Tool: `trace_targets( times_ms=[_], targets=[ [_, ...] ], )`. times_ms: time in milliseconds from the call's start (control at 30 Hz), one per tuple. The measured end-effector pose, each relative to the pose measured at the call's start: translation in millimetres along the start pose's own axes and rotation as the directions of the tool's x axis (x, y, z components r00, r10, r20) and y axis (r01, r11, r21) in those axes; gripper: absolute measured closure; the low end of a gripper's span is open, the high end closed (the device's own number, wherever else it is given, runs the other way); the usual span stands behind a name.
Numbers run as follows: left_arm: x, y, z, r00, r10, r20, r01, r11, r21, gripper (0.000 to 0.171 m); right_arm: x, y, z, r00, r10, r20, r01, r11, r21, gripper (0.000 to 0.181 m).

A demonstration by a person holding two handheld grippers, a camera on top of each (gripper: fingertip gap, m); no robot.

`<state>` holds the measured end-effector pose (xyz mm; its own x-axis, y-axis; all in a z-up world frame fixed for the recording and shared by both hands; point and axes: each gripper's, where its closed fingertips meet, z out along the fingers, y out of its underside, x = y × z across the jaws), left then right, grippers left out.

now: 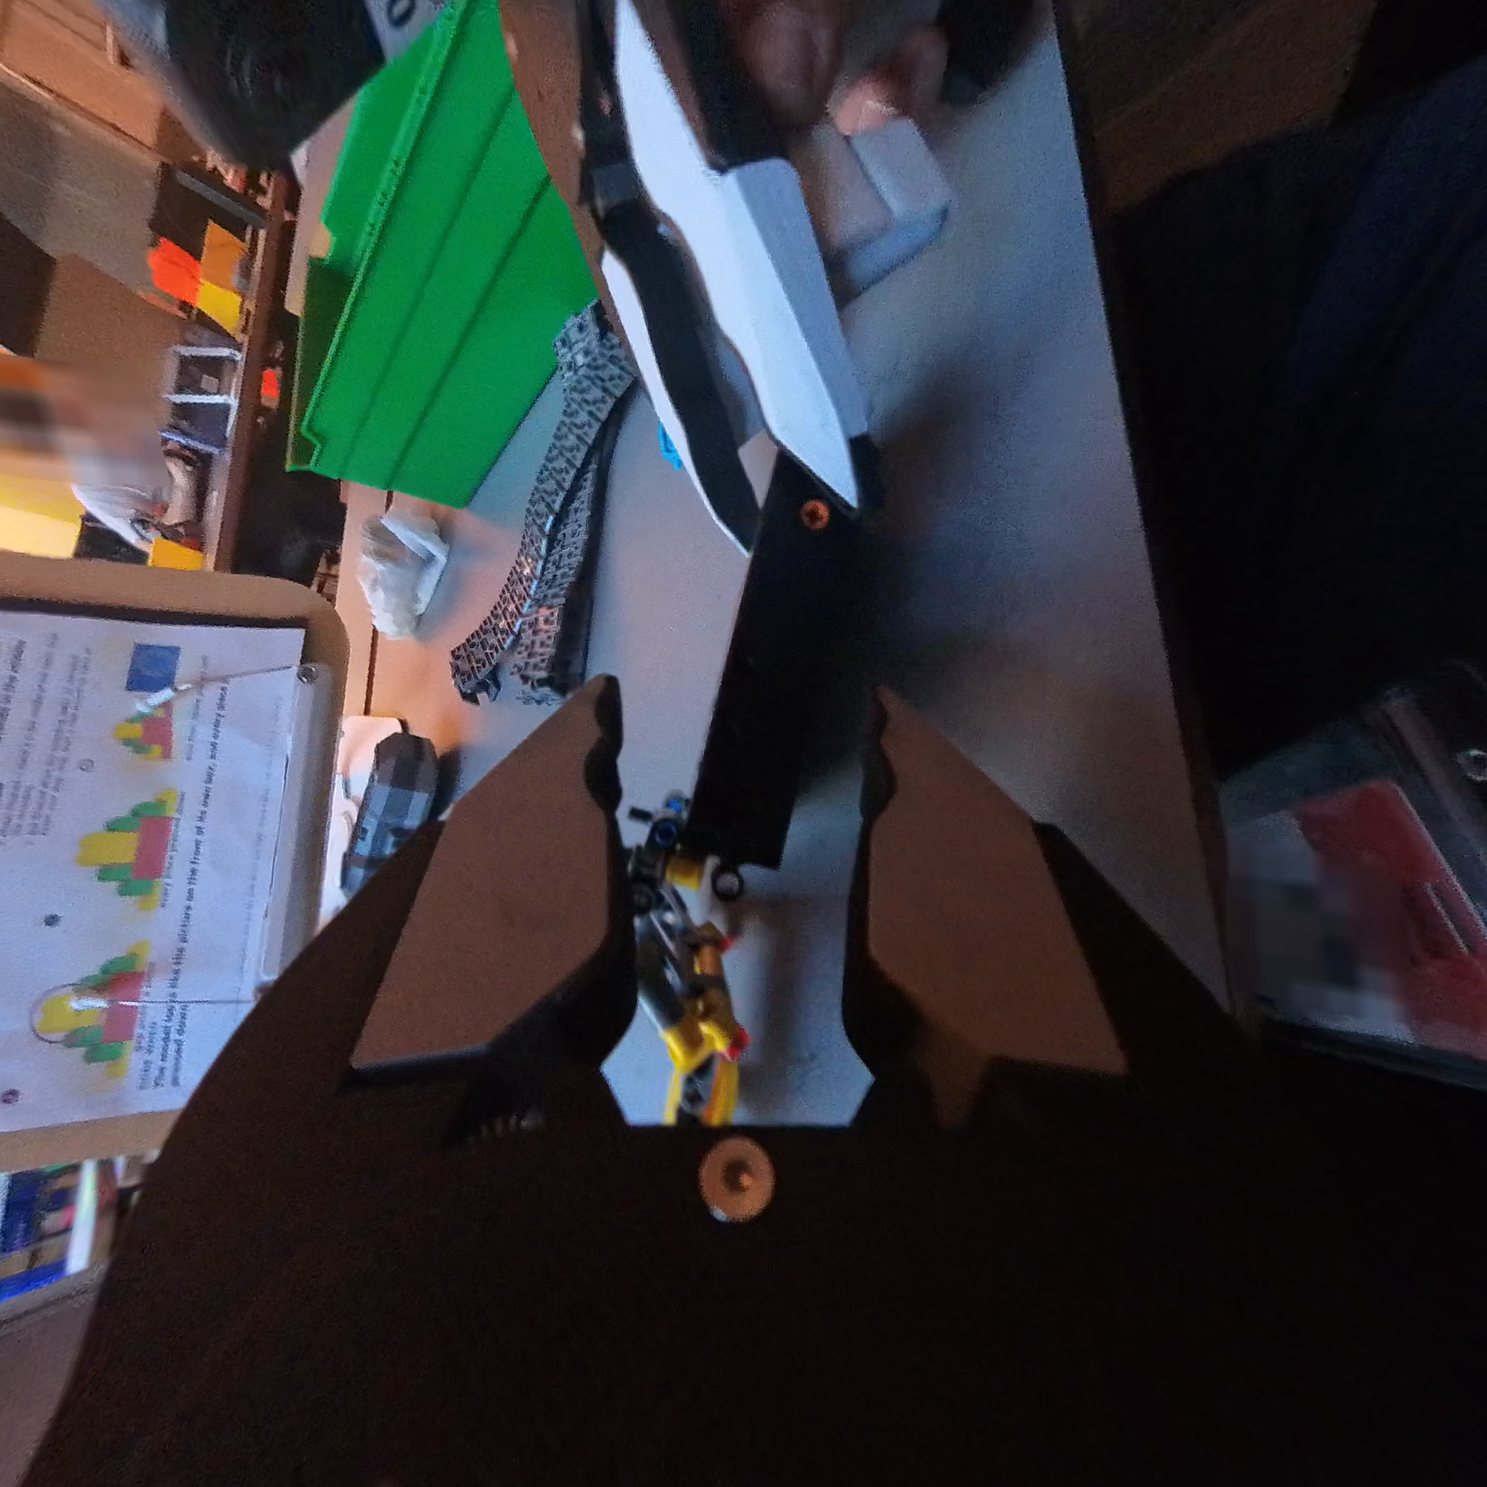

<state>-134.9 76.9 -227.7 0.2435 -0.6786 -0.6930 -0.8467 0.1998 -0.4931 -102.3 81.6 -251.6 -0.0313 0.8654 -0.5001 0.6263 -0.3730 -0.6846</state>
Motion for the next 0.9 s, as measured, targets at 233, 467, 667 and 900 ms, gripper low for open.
trace_targets(
  times_ms=[233, 467, 667, 900],
  targets=[
    [12, 12, 12, 0.988, -0.041, -0.152, 0.023, 0.992, -0.121, 0.121, -17, -1, 9, 0.986, 0.067, 0.153, -0.069, 0.998, 0.008, 0.112],
    [12, 16, 1, 0.914, -0.261, -0.312, 0.226, 0.964, -0.143, 0.132, -32, -37, -23, 0.972, -0.223, 0.074, 0.198, 0.946, 0.257, 0.113],
    [12, 12, -10, 0.782, -0.392, -0.485, 0.366, 0.918, -0.153, 0.132, -43, -32, -17, 0.863, -0.486, -0.134, 0.504, 0.841, 0.196, 0.105],
    [21, 6, -15, 0.764, -0.358, -0.537, 0.341, 0.93, -0.136, 0.131, -36, -28, 8, 0.782, -0.575, -0.24, 0.607, 0.79, 0.084, 0.152]
  ],
)
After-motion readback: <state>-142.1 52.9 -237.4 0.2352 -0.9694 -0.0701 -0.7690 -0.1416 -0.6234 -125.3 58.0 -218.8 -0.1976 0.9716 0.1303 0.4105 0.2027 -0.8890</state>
